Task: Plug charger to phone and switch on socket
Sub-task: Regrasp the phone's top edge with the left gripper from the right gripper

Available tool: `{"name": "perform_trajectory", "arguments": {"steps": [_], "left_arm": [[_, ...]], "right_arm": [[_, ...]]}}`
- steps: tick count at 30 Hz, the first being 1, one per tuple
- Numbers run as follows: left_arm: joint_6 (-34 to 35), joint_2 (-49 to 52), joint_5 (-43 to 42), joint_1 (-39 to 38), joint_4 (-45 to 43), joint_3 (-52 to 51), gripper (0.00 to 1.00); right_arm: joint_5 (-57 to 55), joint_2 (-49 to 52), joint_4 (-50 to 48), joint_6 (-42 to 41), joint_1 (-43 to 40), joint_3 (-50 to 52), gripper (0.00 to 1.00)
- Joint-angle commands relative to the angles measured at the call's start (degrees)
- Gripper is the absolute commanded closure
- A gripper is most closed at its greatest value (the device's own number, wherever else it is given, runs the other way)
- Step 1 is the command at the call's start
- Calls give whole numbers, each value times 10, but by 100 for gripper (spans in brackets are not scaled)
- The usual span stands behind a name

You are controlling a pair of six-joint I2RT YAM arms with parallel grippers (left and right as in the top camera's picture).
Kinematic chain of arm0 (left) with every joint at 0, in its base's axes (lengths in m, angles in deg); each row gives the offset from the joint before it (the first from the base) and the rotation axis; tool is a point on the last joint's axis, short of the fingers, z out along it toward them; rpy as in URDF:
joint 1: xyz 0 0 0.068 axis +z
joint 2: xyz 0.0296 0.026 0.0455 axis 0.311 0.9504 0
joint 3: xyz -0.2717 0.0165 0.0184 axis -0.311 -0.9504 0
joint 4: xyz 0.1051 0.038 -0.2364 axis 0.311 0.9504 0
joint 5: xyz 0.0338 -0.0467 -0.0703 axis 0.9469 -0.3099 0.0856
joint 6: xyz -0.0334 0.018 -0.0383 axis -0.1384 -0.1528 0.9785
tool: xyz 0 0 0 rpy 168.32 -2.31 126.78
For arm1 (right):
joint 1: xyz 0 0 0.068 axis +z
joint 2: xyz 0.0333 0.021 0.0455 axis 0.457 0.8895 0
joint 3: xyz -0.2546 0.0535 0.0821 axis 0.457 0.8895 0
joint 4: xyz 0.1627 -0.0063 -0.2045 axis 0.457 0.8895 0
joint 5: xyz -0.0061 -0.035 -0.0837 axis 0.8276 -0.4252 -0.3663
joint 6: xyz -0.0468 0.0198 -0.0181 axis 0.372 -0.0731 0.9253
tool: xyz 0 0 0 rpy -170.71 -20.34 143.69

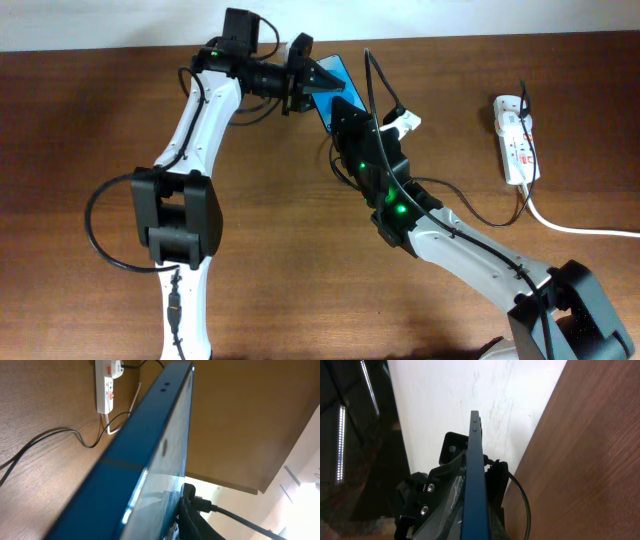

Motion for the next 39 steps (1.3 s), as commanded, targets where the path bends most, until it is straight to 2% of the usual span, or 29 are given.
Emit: {"name": "perform_trajectory", "arguments": {"steps": [1,2,7,10,12,20,25,27,30,31,34,39], "left_arm": [[26,-6,30,-19,-24,2,75],[26,-6,39,-19,-29,2,80],[45,-6,69,-22,-36,2,82],[89,-6,68,-22,-38,2,92],[117,-6,67,-26,-38,2,95],[227,-6,75,-47,-113,2,100],[239,-6,86,-48,-113,2,100],[266,-6,95,-48,-113,2,100],[264,-6,94,-48,-122,2,100],[248,-6,93,-48,-126,2,100],[195,-6,92,-48,-149,2,100],[122,-6,98,-43,-163,2,100]], "right_arm": [[73,4,1,11,41,-12,96],[73,4,1,11,43,-12,96],[53,4,1,14,61,-20,96],[47,4,1,15,63,-20,96],[47,4,1,16,63,-20,96],[47,13,1,16,78,-28,96],[47,13,3,31,83,-31,96],[47,13,3,31,86,-31,96],[47,13,3,31,86,-31,96],[47,13,3,31,86,-31,95],[46,13,7,50,85,-31,83],[17,13,20,60,85,-31,83]]}}
